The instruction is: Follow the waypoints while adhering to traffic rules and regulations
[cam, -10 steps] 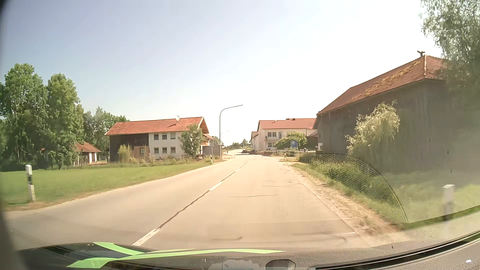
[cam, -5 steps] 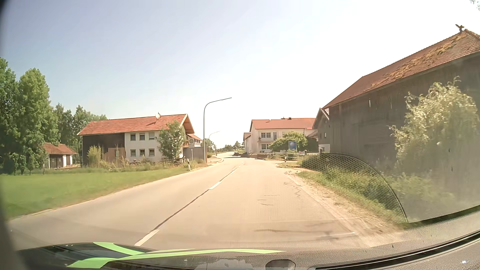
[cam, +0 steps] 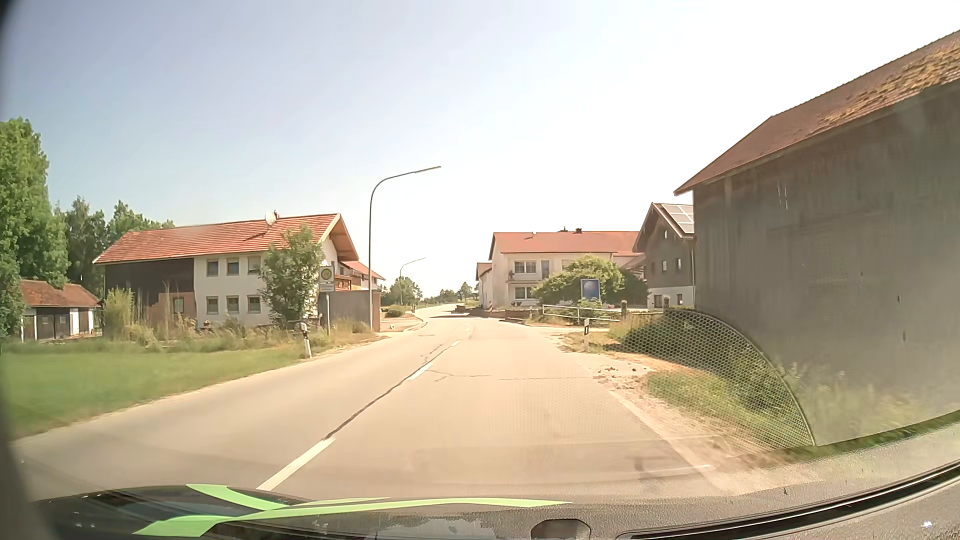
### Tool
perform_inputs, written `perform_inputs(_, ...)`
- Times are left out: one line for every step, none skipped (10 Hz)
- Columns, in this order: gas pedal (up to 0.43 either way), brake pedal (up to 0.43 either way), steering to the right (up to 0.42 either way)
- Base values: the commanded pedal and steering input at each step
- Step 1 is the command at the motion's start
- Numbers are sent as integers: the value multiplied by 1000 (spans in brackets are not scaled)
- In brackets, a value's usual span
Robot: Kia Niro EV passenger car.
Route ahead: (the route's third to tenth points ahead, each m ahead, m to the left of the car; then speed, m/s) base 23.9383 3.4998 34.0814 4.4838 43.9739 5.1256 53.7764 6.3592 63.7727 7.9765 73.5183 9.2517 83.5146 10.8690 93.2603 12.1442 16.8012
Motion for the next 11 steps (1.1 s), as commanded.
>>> perform_inputs(240,0,-4)
perform_inputs(240,0,-8)
perform_inputs(240,0,-11)
perform_inputs(240,0,-11)
perform_inputs(240,0,-12)
perform_inputs(240,0,-14)
perform_inputs(228,0,-18)
perform_inputs(197,0,-21)
perform_inputs(197,0,-23)
perform_inputs(197,0,-22)
perform_inputs(209,0,-23)
